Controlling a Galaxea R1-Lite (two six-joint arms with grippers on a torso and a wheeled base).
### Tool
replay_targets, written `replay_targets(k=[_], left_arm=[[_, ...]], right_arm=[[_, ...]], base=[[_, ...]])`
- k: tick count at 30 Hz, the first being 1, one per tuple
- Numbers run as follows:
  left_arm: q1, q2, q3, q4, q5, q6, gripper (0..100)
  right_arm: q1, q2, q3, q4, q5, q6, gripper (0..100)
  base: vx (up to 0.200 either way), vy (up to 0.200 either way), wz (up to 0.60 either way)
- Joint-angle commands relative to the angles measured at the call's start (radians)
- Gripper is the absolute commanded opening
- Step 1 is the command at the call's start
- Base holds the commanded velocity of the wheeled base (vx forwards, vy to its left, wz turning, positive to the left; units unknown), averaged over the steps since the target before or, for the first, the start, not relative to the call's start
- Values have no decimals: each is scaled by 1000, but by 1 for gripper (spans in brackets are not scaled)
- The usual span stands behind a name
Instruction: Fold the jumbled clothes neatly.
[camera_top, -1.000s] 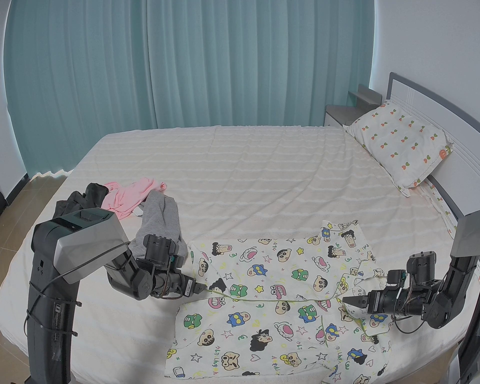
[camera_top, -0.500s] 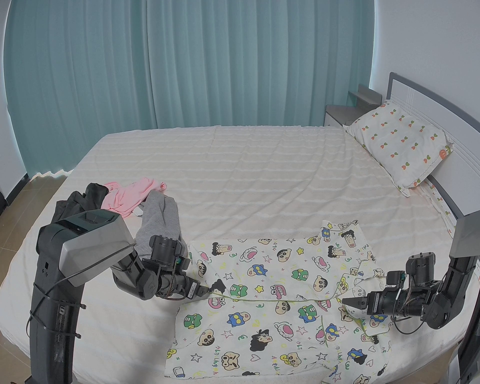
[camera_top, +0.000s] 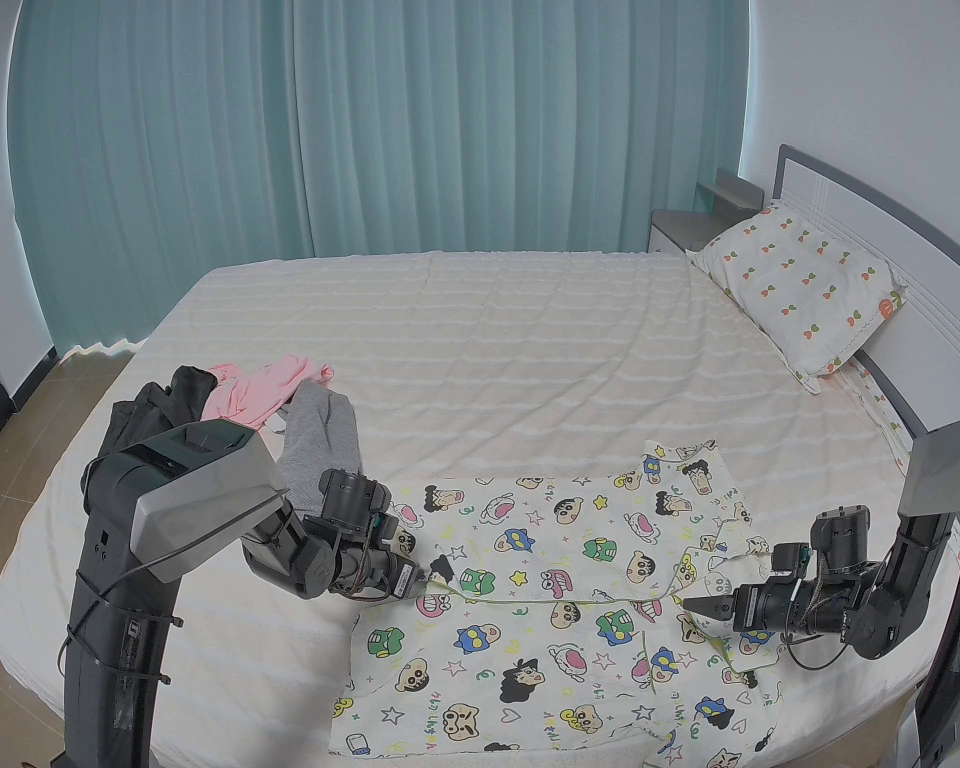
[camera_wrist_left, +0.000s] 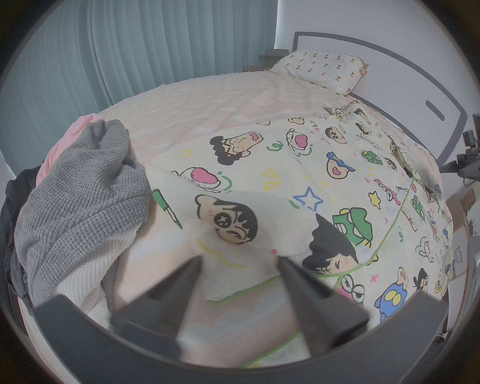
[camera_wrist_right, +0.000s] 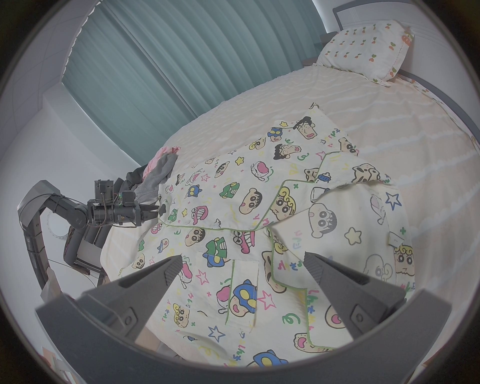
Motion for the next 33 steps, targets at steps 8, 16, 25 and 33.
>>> replay_targets(k=[8, 16, 25, 33], left_arm=[[6, -10, 56, -5, 7, 3, 0], [10, -112, 162, -3, 11, 1, 0], [15, -130, 224, -6, 48, -32, 0], [15, -127, 227, -12, 47, -78, 100]], right_arm=[[0, -1, 2, -1, 1, 1, 100], [-2, 2, 0, -1, 1, 1, 100], [-8, 0, 0, -1, 1, 3, 100], [-9, 2, 0, -7, -1, 4, 100]], base=[[0, 0, 0], [0, 0, 0], [0, 0, 0], [0, 0, 0]])
